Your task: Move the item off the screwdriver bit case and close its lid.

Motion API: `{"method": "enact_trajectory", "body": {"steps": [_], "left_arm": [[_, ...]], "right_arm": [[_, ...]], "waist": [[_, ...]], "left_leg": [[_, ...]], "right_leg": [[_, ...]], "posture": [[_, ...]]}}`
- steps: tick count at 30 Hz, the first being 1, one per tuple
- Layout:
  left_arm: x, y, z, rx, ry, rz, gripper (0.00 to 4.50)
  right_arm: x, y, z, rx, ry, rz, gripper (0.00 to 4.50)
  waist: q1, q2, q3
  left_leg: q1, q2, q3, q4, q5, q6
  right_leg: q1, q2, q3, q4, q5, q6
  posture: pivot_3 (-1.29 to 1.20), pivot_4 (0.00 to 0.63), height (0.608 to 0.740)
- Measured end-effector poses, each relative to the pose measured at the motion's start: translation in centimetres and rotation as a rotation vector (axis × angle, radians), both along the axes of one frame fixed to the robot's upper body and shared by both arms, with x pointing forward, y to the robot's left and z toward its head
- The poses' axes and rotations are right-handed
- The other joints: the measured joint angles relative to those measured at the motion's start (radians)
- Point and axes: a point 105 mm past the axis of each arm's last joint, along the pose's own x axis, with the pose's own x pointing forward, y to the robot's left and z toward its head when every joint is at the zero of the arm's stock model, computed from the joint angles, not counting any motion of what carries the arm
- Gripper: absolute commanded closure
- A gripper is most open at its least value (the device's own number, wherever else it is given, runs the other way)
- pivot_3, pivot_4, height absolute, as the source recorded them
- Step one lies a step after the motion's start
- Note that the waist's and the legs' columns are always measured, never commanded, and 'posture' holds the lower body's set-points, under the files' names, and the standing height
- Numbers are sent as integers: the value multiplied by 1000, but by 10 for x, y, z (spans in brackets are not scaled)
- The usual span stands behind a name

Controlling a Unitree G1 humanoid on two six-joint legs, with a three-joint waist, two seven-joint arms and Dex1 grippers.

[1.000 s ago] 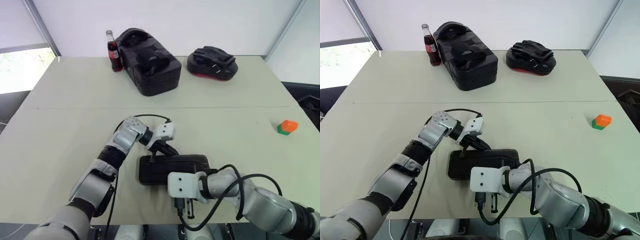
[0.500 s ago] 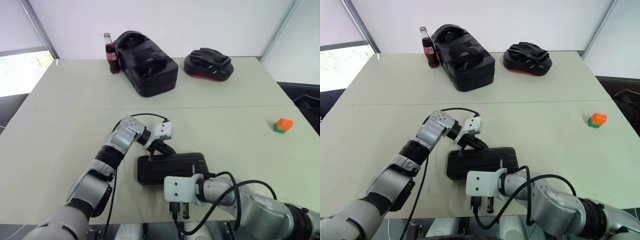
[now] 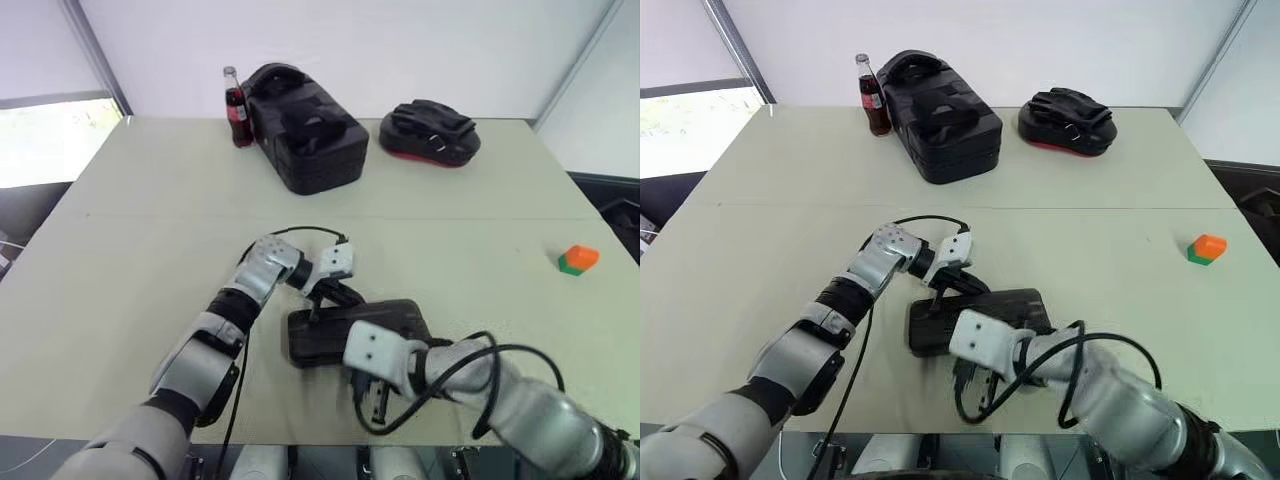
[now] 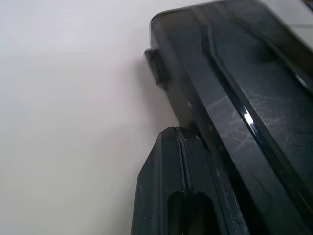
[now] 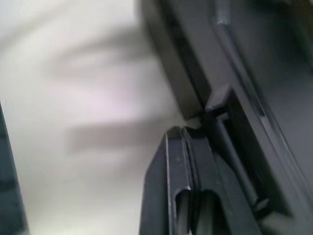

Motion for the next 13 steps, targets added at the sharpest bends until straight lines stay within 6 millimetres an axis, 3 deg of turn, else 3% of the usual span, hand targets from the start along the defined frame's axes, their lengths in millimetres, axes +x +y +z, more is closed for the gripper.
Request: {"method": "enact_trajectory", "body": {"steps": [3, 6, 10, 13], "left_arm": [[13, 8, 6, -86, 3, 112, 4500], [30, 31, 16, -178, 25, 280, 4500], [39, 81, 44, -306, -5, 478, 4500], [27, 114, 59, -367, -2, 605, 4500]], "right_arm": [[4, -9, 30, 122, 25, -20, 4486], [7, -18, 59, 261, 26, -22, 4486], [10, -34, 82, 428, 63, -21, 4486], [35, -49, 96, 544, 8, -113, 4486]], "waist": [[-2, 0, 0], [-7, -1, 1], [-8, -1, 1], [-14, -1, 1]], "left_leg": [[0, 1, 0, 0, 0, 0], [-3, 2, 0, -1, 0, 0], [-5, 3, 0, -3, 0, 0], [-5, 2, 1, -3, 0, 0]], "right_leg": [[-1, 1, 0, 1, 0, 1], [-7, 2, 0, 5, 1, 1], [-11, 2, 0, 7, 0, 0], [-11, 0, 1, 7, 0, 0]], "posture": [[0, 150, 740], [0, 150, 740], [0, 150, 740], [0, 150, 740]]}}
